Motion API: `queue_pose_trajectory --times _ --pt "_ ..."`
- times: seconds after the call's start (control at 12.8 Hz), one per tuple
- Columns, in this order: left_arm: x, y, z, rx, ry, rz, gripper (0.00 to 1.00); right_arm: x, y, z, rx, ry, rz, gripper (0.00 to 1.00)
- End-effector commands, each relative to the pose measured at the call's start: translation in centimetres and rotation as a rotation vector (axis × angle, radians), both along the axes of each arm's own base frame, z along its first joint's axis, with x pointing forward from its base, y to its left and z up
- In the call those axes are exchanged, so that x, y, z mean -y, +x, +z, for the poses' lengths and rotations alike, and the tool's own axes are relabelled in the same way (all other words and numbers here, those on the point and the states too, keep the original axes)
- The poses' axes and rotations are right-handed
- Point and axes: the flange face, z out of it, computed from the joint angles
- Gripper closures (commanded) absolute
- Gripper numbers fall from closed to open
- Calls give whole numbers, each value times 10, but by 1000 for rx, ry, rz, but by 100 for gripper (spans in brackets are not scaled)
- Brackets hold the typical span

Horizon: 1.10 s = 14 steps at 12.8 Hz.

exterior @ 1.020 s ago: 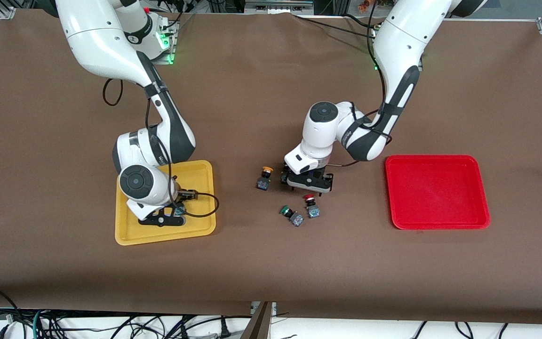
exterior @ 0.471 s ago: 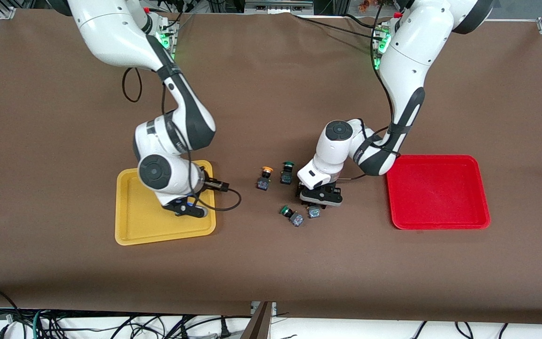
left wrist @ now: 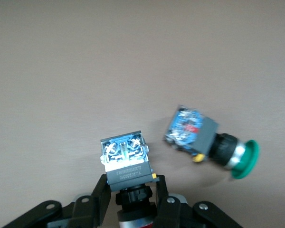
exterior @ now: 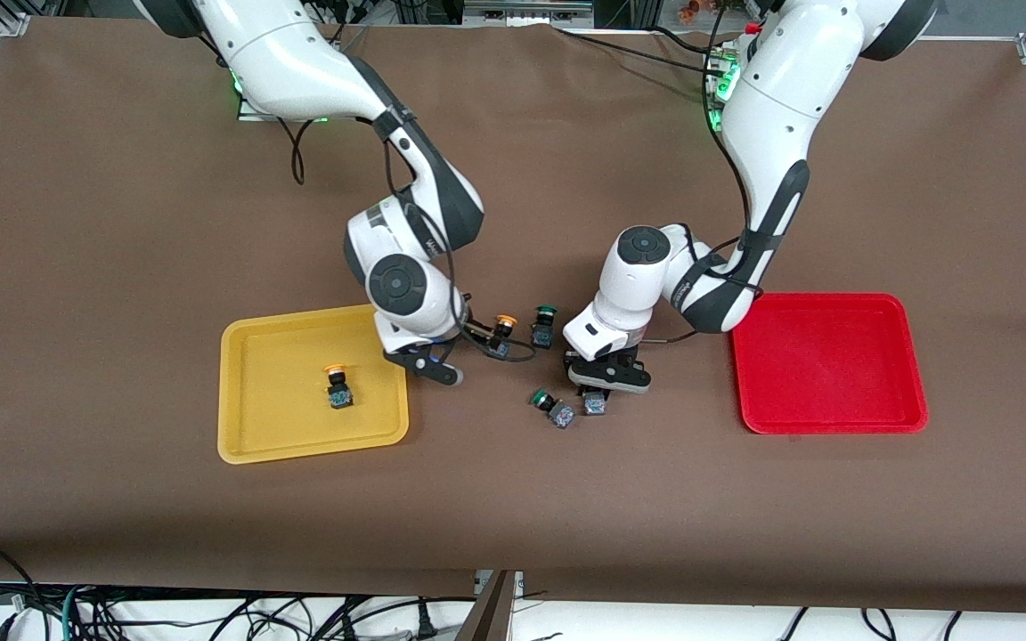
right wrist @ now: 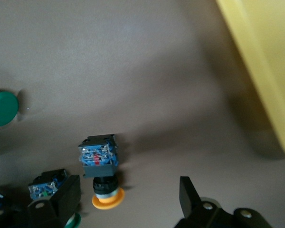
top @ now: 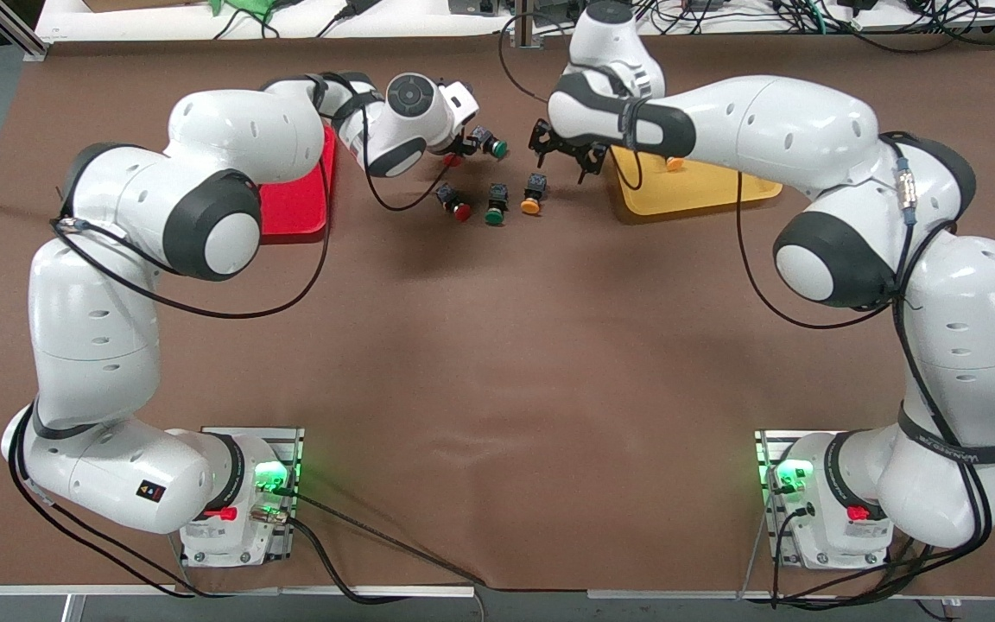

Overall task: Place red and yellow buttons in trays
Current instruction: 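Move the red button to the red tray while the right gripper grasps, then release the red button in the red tray while the right gripper lifts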

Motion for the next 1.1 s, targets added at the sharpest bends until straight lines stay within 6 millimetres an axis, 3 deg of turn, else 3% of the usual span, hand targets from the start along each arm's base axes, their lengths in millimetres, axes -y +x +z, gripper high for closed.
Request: queue_pose_trajectory --times 0.0,0.16,0.31,0.39,0.47,0.63,0.71,0.78,0.86,0.94,1.02 --pt "-30 -8 78 -66 266 -61 97 -15 -12 -16 15 9 -54 7" --pt "-58 -12 121 -178 445 -157 96 -23 -18 -26 15 7 -67 7" --pt "-120 2 137 -292 526 -269 96 -32 -24 -36 27 11 -82 7" --pt "-157 13 132 -343 520 -315 96 -39 -29 -40 36 16 -91 7" --pt "-188 22 119 -380 502 -341 96 -42 -33 -46 38 14 -88 7" --pt "-243 29 66 -372 441 -371 98 -39 -37 -56 44 4 -85 14" --pt "-264 21 37 -302 383 -393 98 -38 -39 -59 47 -2 -72 26" --pt "-271 12 16 -237 340 -415 93 -35 -38 -60 49 -6 -57 43" --pt "-276 11 9 -231 329 -412 69 -33 -36 -57 52 -4 -25 66" --pt "-275 12 11 -227 328 -412 1 -26 -30 -49 45 -11 -11 80" --pt "-275 14 15 -219 330 -412 0 -10 -22 -39 4 -35 -11 81"
